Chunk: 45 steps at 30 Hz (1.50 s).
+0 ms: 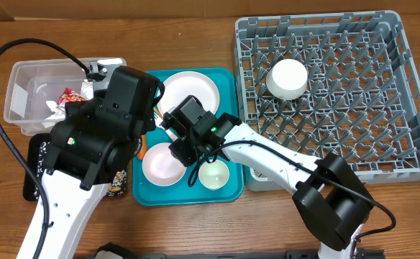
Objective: Sort waste into correct bins and load items into the dishwasher
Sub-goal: 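Lower the right gripper onto the pink bowl rim and grasp it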
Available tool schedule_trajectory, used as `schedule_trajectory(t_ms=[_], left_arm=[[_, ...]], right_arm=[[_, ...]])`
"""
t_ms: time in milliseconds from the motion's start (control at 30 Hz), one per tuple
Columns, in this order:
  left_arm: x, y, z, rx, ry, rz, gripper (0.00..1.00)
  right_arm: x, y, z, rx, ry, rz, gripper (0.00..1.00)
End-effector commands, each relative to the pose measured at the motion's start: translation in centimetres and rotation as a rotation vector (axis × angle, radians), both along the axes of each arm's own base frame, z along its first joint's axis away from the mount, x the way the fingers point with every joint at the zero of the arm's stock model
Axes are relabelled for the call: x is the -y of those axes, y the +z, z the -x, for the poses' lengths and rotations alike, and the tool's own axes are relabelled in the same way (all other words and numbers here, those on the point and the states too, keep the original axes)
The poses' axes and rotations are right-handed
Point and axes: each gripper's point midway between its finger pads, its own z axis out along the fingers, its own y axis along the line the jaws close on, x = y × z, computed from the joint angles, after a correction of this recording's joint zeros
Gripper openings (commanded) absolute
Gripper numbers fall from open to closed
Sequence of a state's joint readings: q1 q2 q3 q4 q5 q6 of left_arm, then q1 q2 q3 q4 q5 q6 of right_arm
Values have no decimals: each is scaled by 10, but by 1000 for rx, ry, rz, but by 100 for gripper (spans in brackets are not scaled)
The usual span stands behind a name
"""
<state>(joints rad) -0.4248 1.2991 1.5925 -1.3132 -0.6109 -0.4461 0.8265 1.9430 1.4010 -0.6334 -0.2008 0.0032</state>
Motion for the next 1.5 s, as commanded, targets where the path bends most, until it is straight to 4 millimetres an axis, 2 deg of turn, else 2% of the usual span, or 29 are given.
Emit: schedule_trajectory(t_ms=[0,533,700,800,1167,1367,1467], left_arm=[[-2,5,-2,21,19,1,100],[-2,5,-2,21,19,1,100],[-2,5,-2,21,19,1,100],[-2,5,-2,21,19,0,100],[-2,5,-2,21,19,1,100],[-2,5,-2,21,19,1,100],[-2,5,-2,21,18,0,100]], right_arm=[[2,-5,0,6,-1,8,53],[3,-20,0,-11,-1,27,53],[2,-20,0,-11,-1,27,47],[3,-20,0,-11,-1,27,40],[3,-26,1,-20,-1,37,38],[3,-26,1,-20,-1,36,28],[3,-26,1,-20,-1,37,27]])
